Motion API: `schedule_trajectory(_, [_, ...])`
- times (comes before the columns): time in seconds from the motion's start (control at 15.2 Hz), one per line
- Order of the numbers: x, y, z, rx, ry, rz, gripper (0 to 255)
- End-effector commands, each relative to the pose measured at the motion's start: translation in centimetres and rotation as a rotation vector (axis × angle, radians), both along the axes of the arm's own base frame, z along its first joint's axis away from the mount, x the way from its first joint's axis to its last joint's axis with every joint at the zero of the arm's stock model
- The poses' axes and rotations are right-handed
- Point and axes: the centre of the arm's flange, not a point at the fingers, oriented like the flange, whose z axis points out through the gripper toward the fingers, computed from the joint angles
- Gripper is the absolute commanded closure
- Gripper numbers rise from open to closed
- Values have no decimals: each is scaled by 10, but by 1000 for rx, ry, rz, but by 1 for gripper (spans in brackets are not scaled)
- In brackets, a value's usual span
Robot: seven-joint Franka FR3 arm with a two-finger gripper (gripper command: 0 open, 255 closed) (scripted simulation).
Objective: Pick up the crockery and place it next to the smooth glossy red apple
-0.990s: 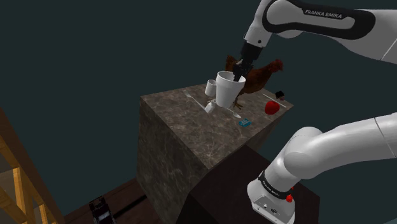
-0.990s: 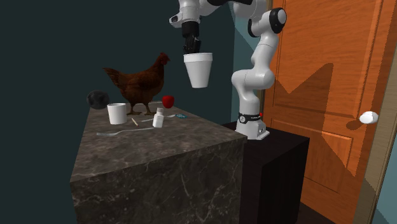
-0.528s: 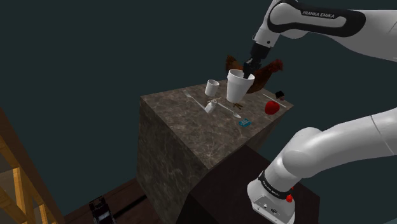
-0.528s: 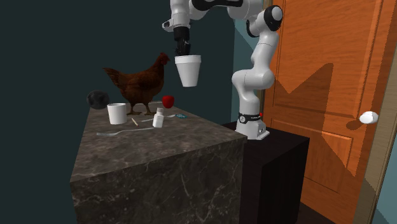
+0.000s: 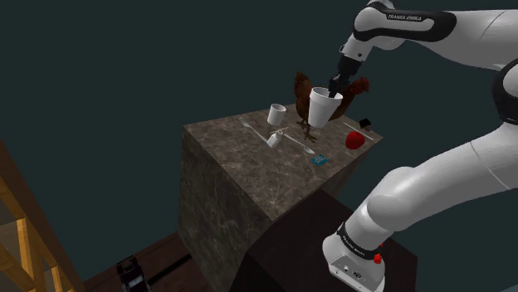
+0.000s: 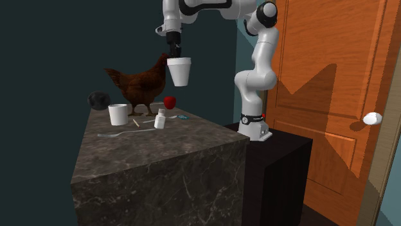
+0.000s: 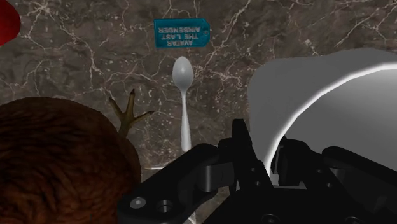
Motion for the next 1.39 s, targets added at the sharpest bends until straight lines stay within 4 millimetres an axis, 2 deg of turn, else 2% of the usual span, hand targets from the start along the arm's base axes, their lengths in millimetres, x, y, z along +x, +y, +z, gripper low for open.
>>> schedule_trajectory(0.0, [-6, -28, 3, -1, 0, 1, 255])
schedule_trajectory(1.32, [-26, -291, 4, -1, 0, 1, 255])
